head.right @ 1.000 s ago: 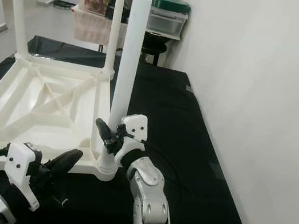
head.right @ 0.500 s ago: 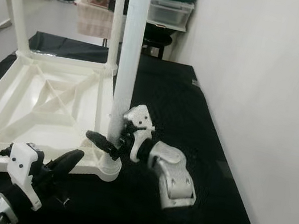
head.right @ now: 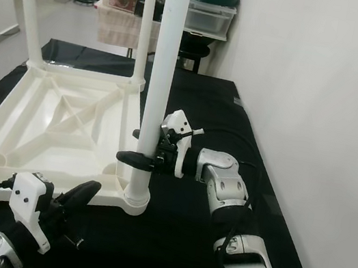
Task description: Building children table
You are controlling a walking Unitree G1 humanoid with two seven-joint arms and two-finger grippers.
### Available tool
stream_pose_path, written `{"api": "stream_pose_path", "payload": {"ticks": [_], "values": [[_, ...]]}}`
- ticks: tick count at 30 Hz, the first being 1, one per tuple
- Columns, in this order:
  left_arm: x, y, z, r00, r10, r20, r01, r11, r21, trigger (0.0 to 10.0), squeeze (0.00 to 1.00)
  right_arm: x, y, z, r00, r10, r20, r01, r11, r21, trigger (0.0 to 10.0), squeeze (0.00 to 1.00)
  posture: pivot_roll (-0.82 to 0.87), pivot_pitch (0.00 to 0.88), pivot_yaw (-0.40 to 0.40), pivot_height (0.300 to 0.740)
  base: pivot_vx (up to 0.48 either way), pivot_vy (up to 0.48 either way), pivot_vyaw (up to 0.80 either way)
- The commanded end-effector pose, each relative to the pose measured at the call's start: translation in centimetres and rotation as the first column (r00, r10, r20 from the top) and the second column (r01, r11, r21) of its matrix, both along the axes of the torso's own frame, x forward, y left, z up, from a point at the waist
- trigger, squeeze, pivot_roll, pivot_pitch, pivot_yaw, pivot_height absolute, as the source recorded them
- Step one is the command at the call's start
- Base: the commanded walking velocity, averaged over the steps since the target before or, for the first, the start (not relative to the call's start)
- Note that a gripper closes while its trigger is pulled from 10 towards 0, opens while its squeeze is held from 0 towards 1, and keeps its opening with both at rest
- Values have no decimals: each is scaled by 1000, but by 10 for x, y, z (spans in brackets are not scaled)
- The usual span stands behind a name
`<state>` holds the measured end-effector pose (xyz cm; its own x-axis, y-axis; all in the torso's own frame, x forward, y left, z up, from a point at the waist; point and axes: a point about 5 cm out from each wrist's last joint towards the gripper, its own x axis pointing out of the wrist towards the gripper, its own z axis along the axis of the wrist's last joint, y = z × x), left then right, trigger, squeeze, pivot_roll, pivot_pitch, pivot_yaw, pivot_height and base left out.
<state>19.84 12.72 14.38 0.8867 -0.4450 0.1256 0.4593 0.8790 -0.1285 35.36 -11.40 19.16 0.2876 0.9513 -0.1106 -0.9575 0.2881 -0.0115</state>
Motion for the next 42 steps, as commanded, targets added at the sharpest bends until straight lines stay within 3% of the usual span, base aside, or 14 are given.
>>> {"api": "stream_pose_path", "payload": {"ticks": [1, 12, 13, 14, 15, 17, 26, 27, 29, 30, 31, 35, 36, 42], "values": [[-1, -1, -3, 1000, 1, -6, -1, 1000, 4, 8353, 0, 1, -5, 9, 1000, 2, 30, -3, 999, 35, 0, 0, 56, 0, -103, 740, 0, 0, 0], [-4, -2, -2, 1000, -2, -5, 2, 1000, 1, 8431, 0, -18, -3, -26, 993, -113, -35, 114, 993, 18, 0, 0, 48, 0, -112, 740, 0, 0, 0], [-5, -1, -1, 1000, -2, -5, 2, 1000, 1, 8353, 0, -26, 8, -42, 965, -255, -58, 255, 967, -12, 0, 0, 44, 0, -113, 740, 0, 0, 0], [-6, -1, 0, 1000, -2, -5, 2, 1000, 1, 8314, 0, -43, 27, -62, 865, -489, -113, 490, 872, -22, 0, 0, 38, 0, -106, 740, 0, 0, 0], [-6, -1, 0, 1000, -2, -5, 2, 1000, 1, 8314, 0, -43, 27, -62, 865, -489, -113, 490, 872, -22, 0, 0, 38, 0, -106, 740, 0, 0, 0], [-6, 1, 0, 1000, -1, -5, 1, 1000, 2, 8235, 0, -70, 49, -77, 714, -676, -183, 679, 732, -53, 0, 0, 34, 0, -94, 740, 0, 0, 0], [-5, 2, 0, 1000, -8, -8, 8, 1000, -2, 8471, 0, -61, 52, -72, 753, -653, -77, 651, 757, -57, 0, 0, 43, 0, -99, 740, 0, 0, 0], [-5, 2, 0, 1000, -2, -6, 2, 1000, 2, 8392, 0, -63, 54, -73, 754, -653, -74, 649, 757, -74, 2941, 0, 43, 0, -99, 740, 0, 0, 0], [-5, 2, 0, 1000, -2, -6, 2, 1000, 2, 8392, 0, -63, 54, -73, 754, -653, -74, 649, 757, -74, 2941, 0, 43, 0, -99, 740, 0, 0, 0], [-5, 2, 1, 1000, 2, -5, -2, 1000, 4, 8118, 0, -63, 54, -70, 762, -639, -103, 636, 769, -62, 10000, 580, 43, 0, -101, 740, 0, 0, 0], [-4, 3, 1, 1000, 4, -4, -4, 1000, 5, 8039, 0, -62, 56, -63, 787, -602, -133, 604, 796, -30, 10000, 1000, 42, 0, -100, 740, 0, 0, 0], [-3, 2, 0, 1000, 1, -4, -1, 1000, 3, 8196, 0, -55, 54, -38, 903, -423, -78, 427, 903, 41, 10000, 1000, 45, 0, -99, 740, 0, 0, 0], [-2, 2, 0, 1000, 0, -4, 0, 1000, 3, 8157, 0, -49, 46, -32, 936, -351, -19, 351, 936, 32, 10000, 71, 47, 0, -100, 740, 0, 0, 0], [-2, 1, 0, 1000, 0, -4, 0, 1000, 3, 8157, 0, -32, 16, -21, 977, -200, 78, 205, 977, -58, 10000, 0, 53, 0, -94, 740, 0, 0, 0]]}}
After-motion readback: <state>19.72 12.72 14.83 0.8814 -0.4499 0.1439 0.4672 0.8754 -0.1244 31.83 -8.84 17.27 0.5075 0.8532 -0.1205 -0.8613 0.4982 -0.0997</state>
